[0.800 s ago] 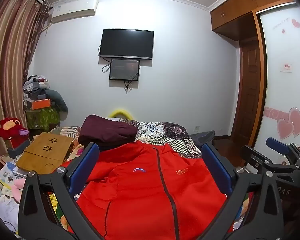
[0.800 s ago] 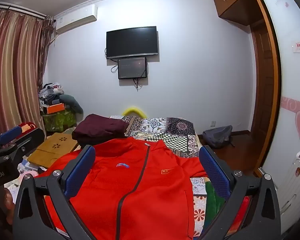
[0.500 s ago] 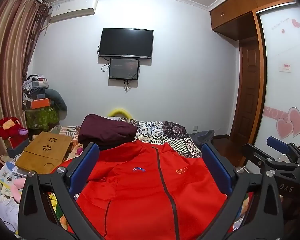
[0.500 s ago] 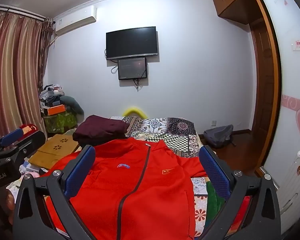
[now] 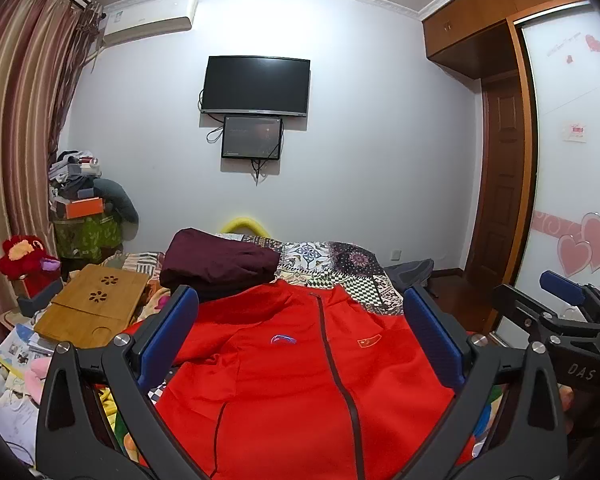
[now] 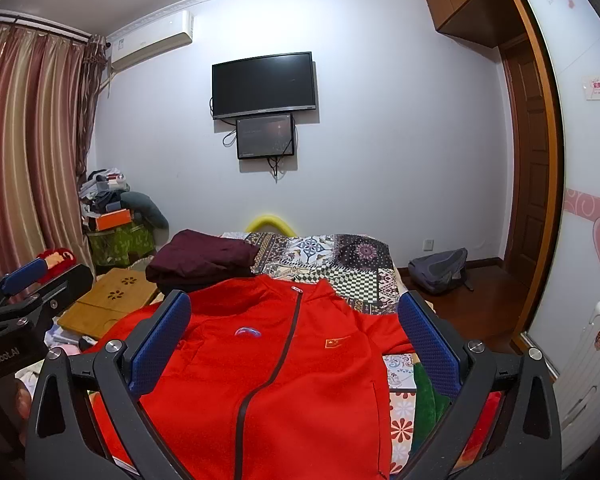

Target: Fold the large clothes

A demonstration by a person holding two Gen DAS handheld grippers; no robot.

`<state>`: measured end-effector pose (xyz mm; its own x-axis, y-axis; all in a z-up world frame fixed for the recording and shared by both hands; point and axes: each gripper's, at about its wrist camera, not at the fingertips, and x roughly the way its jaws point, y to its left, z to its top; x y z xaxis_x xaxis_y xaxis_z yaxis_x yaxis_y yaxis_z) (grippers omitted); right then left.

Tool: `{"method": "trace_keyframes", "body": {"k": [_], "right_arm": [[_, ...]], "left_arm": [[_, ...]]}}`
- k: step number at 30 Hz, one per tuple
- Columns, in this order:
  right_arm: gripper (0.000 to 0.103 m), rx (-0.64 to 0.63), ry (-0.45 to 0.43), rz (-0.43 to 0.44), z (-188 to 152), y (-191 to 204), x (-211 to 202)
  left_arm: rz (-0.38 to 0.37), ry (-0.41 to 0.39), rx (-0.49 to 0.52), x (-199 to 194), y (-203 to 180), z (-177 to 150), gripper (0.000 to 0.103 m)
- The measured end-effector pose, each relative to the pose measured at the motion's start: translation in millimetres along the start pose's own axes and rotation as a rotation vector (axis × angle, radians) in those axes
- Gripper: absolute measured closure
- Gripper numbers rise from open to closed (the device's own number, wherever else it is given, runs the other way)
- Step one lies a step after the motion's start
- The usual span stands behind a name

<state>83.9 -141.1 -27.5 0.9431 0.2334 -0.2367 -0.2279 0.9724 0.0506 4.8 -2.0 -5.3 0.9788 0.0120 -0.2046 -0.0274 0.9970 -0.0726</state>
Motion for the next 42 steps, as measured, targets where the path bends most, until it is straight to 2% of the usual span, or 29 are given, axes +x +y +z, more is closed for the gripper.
{"method": "trace_keyframes", "body": {"k": [42], "right_arm": [[0.000, -0.023, 0.026, 0.004, -2.2, 8.9, 8.9]], "left_arm": [[0.029, 0.031, -0.021, 15.2, 10.5, -4.1, 0.000]]}}
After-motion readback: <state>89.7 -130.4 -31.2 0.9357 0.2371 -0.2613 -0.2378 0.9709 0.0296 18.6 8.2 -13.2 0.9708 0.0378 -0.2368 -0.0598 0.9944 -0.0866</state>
